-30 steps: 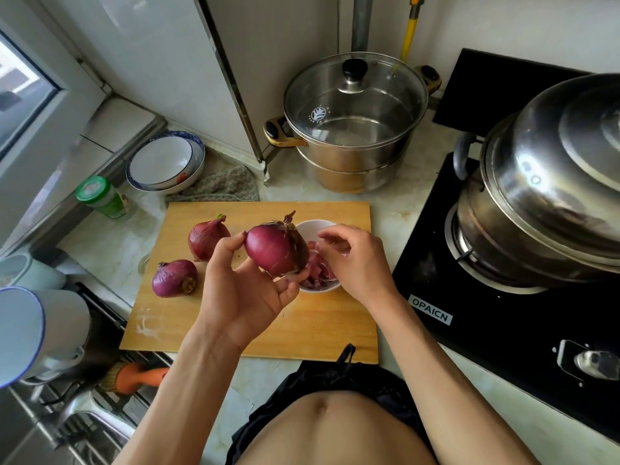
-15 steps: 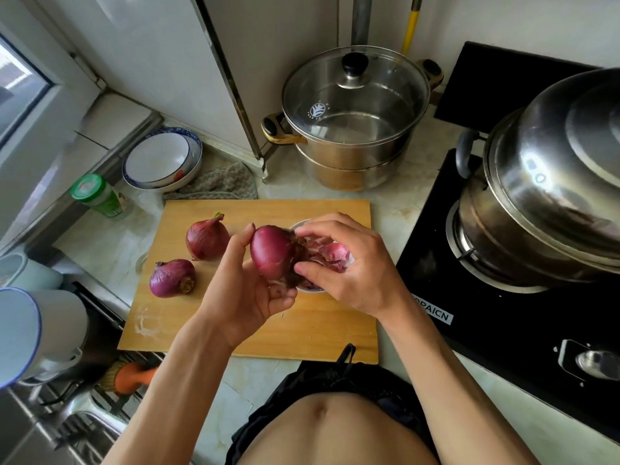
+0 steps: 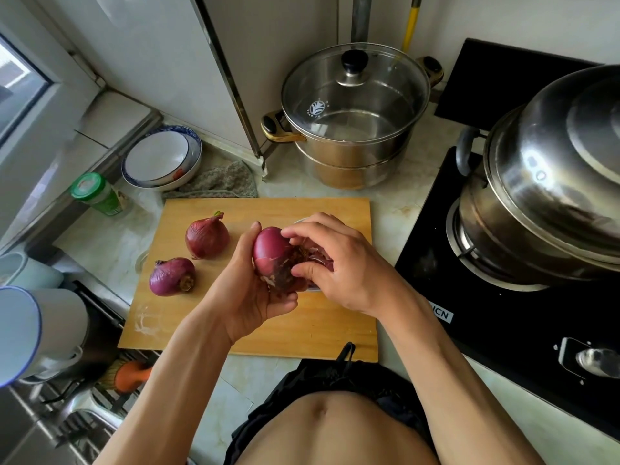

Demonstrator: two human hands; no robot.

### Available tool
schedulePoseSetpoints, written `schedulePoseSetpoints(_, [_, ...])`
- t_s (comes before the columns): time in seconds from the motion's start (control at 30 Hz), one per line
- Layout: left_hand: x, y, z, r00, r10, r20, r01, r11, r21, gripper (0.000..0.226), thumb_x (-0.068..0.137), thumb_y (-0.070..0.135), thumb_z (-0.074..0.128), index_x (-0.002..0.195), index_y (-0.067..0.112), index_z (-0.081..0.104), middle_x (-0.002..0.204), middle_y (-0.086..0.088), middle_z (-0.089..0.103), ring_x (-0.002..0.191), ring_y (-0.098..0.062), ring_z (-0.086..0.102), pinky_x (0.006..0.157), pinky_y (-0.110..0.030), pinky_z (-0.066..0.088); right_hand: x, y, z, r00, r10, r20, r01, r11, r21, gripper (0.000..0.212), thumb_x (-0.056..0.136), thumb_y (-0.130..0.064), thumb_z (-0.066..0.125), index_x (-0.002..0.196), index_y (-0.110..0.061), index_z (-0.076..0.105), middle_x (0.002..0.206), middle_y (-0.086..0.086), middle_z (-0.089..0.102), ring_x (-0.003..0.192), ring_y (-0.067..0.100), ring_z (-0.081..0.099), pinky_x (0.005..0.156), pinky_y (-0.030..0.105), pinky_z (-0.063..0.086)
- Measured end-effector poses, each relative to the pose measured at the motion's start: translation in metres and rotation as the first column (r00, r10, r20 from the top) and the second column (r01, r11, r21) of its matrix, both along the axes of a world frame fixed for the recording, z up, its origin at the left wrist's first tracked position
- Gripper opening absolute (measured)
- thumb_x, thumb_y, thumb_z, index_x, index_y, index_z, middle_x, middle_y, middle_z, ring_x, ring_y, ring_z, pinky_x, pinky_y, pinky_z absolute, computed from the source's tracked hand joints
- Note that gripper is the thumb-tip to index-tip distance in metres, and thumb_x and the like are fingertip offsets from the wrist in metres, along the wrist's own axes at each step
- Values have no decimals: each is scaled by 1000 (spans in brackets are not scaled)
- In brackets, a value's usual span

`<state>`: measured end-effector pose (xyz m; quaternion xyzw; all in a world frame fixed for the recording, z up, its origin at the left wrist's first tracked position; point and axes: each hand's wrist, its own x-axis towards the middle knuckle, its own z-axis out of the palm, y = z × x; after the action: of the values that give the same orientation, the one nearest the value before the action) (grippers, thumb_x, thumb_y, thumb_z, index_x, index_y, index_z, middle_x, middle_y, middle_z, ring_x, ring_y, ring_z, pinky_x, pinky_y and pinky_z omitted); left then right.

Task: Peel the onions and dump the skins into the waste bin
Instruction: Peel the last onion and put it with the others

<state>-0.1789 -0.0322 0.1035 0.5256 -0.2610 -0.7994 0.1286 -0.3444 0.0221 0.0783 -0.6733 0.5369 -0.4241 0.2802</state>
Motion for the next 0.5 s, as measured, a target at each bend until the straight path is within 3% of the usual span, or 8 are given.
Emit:
schedulePoseSetpoints(0.1, [-1,1,0,1000,-6,11,6,1000,10,75,93,73,45,111,3,68,84,-23,66,53,-25,61,47,-29,60,-1,0,2,1000,11,12,-11,1000,25,41,82,-5,77,121,-6,64,111,-2,59,103,5,56,92,18,47])
schedulePoseSetpoints(0.23, [-1,1,0,1000,-17,13,17,1000,24,78,93,73,45,113,2,69,88,-24,66,54,-25,61,48,-29,59,-1,-1,3,1000,16,25,-17,998,56,37,81,-6,78,115,-6,65,110,4,62,99,10,58,88,21,49])
schedulePoseSetpoints(0.37, [-1,2,-1,999,-31,22,30,999,30,79,92,74,45,111,2,70,92,-24,65,64,-26,61,47,-29,59,-3,0,7,999,21,30,-25,991,131,36,80,-9,80,112,-11,65,101,-11,58,91,2,55,79,11,44])
schedulePoseSetpoints(0.5, [-2,4,-1,998,-48,39,47,999,25,80,92,74,46,111,0,70,89,-22,65,67,-26,66,47,-30,59,-4,0,9,998,39,41,-46,980,193,34,80,-9,81,110,-14,64,93,-19,53,86,-5,53,74,9,42])
